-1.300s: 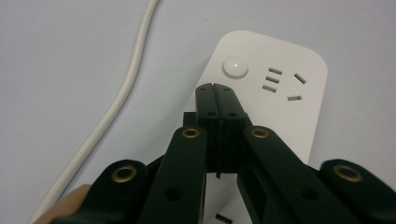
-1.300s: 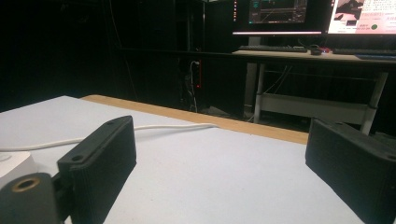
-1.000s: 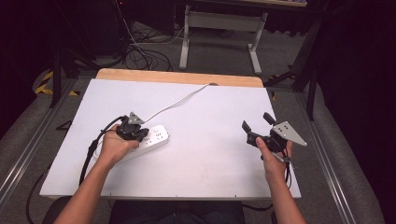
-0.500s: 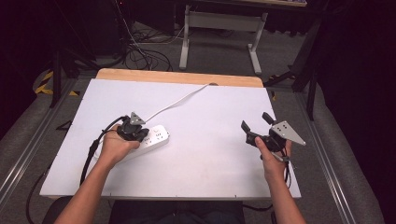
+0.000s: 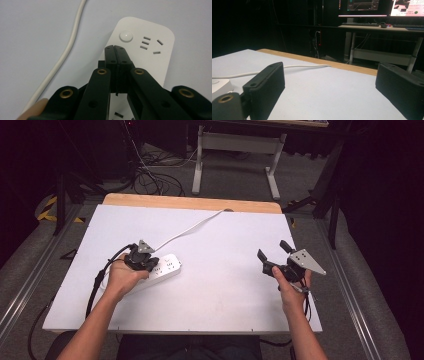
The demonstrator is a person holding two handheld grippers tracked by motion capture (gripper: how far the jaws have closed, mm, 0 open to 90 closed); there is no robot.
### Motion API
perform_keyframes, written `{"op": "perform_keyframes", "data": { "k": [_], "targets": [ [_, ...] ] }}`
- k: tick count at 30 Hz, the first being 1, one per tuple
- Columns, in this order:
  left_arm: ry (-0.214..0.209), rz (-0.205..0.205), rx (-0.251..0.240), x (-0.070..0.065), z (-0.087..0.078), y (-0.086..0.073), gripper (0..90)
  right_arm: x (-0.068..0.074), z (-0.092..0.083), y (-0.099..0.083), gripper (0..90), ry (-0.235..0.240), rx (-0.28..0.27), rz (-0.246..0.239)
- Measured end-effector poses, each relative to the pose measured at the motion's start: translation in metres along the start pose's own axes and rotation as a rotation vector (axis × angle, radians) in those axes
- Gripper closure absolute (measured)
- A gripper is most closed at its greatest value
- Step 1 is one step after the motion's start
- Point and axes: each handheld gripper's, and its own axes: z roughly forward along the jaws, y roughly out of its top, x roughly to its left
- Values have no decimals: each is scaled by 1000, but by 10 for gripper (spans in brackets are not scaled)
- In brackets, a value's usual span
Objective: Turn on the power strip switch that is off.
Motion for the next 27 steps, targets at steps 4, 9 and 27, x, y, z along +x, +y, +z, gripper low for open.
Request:
{"op": "perform_keyframes", "data": {
  "k": [4, 9, 27],
  "targets": [
    [14, 0, -10, -1, 1, -1, 900, 0, 0, 0, 92, 0, 0, 1],
    [18, 5, -24, -2, 1, -1, 868, 0, 0, 0, 92, 1, 0, 1],
    [40, -88, -401, 1, -55, -8, 769, -2, 0, 0, 91, 0, 3, 7]
  ]
}}
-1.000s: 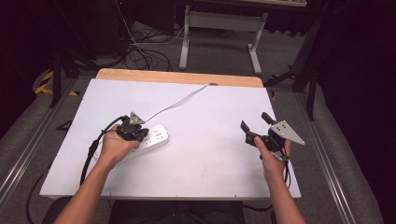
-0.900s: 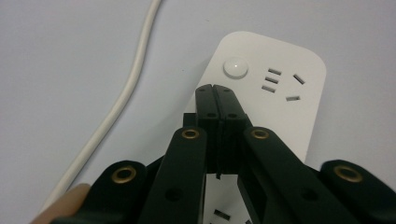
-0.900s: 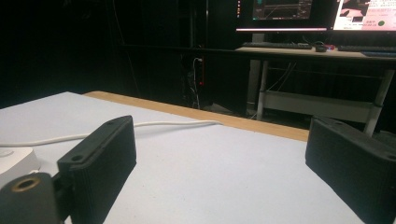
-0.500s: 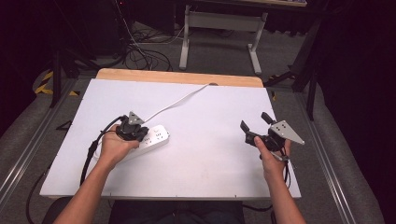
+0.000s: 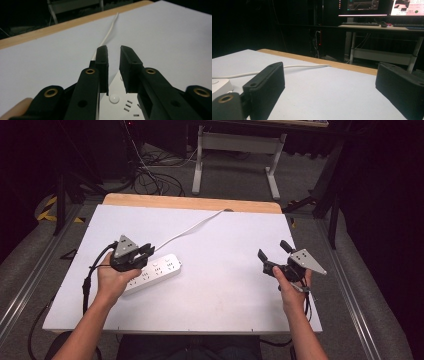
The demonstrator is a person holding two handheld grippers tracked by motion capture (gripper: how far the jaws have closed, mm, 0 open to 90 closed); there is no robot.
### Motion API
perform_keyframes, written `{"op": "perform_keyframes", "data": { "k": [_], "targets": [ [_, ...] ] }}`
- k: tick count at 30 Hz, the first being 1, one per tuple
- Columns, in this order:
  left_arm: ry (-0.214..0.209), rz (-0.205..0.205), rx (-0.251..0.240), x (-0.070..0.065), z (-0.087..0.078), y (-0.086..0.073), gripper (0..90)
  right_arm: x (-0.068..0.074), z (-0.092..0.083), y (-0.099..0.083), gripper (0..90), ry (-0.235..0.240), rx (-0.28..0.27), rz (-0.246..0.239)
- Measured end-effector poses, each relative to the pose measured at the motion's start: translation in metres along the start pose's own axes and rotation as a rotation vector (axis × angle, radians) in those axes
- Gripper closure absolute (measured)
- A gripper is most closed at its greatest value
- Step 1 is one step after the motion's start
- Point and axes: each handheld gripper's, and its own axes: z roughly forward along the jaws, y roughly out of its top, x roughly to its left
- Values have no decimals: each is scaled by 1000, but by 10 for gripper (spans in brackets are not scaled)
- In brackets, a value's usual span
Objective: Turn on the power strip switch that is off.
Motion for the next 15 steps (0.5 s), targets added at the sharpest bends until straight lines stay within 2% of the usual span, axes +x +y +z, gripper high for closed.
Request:
{"op": "perform_keyframes", "data": {
  "k": [1, 3, 5, 12, 15],
  "targets": [
    [0, 0, 0, 0, 0, 0, 763, 0, 0, 0, 92, -1, 0, -1],
    [13, -42, -47, 3, -8, 1, 746, 0, 0, 0, 92, 0, -1, -1],
    [31, -64, -86, 6, -13, 3, 745, 0, 0, 0, 92, 1, -5, -1],
    [98, -93, -164, 3, -23, 2, 742, 0, 0, 0, 91, -1, 2, 0],
    [114, -92, -183, 1, -27, 0, 739, 0, 1, 0, 91, 3, 5, 2]
  ]
}}
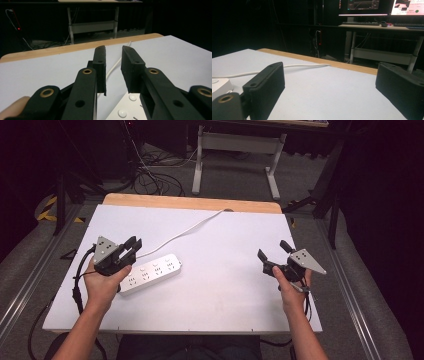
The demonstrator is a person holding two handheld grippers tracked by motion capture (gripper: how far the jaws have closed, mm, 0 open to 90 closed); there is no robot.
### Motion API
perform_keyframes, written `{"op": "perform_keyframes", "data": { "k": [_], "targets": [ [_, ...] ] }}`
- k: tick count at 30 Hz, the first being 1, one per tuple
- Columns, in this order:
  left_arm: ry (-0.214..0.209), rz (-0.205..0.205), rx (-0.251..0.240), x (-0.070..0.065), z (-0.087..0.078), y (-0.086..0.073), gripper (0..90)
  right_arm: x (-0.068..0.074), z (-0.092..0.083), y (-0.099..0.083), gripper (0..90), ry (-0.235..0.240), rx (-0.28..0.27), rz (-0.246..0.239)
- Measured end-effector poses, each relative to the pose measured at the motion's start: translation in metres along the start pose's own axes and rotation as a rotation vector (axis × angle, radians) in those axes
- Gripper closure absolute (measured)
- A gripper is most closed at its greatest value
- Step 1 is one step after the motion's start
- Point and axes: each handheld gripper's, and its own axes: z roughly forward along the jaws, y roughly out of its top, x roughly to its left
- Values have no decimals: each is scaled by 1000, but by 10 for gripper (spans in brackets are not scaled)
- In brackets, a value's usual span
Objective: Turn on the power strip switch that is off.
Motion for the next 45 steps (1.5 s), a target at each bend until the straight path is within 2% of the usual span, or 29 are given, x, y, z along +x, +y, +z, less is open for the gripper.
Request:
{"op": "perform_keyframes", "data": {
  "k": [5, 6, 10, 19, 21, 26, 28, 39, 41, 45],
  "targets": [
    [34, 10, -36, 6, -13, -3, 687, 0, 1, 0, 91, 6, -2, -5],
    [50, 9, -41, 9, -17, -4, 637, 0, 1, 0, 91, 6, -2, -4],
    [93, -2, -62, 16, -23, -3, 588, 0, 1, 0, 92, 7, -2, -3],
    [122, -20, -77, 22, -26, -2, 527, 0, 1, 0, 90, 8, 0, 0],
    [131, -26, -81, 24, -26, -2, 486, 0, 0, 0, 89, 6, -3, 4],
    [139, -31, -40, 27, -28, -2, 315, 0, 0, 0, 88, 6, -4, 6],
    [147, -26, -37, 27, -31, -3, 285, 1, 1, 0, 88, 9, -2, 2],
    [213, -47, -77, 41, -40, -2, 159, 1, 1, 0, 79, 8, -4, 2],
    [214, -64, -91, 43, -41, -3, 113, 1, 1, 0, 64, 5, -4, 6],
    [217, -66, -111, 44, -43, -4, 16, 0, 0, 0, 11, -3, -10, 6]
  ]
}}
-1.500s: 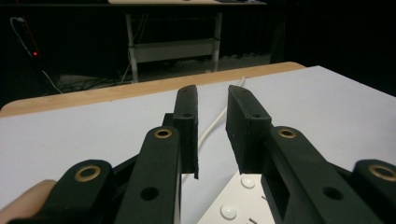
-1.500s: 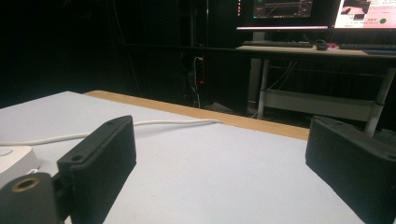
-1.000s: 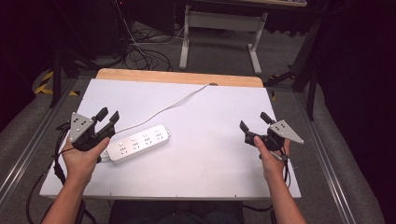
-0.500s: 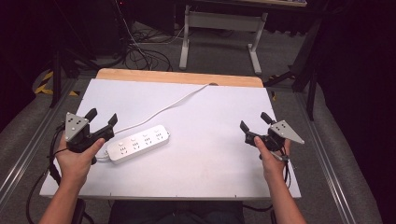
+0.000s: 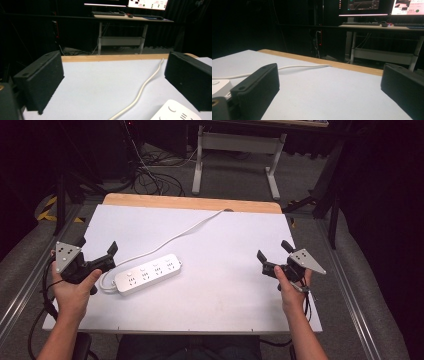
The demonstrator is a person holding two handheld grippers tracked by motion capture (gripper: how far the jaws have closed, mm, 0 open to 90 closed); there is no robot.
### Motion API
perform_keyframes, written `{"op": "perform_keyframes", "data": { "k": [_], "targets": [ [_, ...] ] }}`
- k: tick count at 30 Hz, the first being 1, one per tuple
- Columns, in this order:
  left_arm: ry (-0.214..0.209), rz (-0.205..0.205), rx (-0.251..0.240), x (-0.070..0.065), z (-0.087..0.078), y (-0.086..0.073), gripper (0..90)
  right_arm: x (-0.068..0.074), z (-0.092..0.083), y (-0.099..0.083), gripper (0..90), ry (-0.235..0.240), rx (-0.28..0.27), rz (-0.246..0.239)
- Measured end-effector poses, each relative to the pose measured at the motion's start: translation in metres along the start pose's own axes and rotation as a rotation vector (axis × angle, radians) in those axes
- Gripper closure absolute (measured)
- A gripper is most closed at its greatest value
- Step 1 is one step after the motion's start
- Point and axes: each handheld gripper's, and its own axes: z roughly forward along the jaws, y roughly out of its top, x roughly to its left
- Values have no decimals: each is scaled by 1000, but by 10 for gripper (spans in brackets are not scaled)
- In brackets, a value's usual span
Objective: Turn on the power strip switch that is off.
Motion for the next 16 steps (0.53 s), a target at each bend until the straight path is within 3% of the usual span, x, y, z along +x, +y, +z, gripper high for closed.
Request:
{"op": "perform_keyframes", "data": {
  "k": [6, 16],
  "targets": [
    [31, 46, -46, -1, -1, -4, 4, -1, 0, 0, 11, 3, 0, 4],
    [20, 51, -42, 0, 0, -6, 2, -1, 0, 0, 11, -3, -1, 1]
  ]
}}
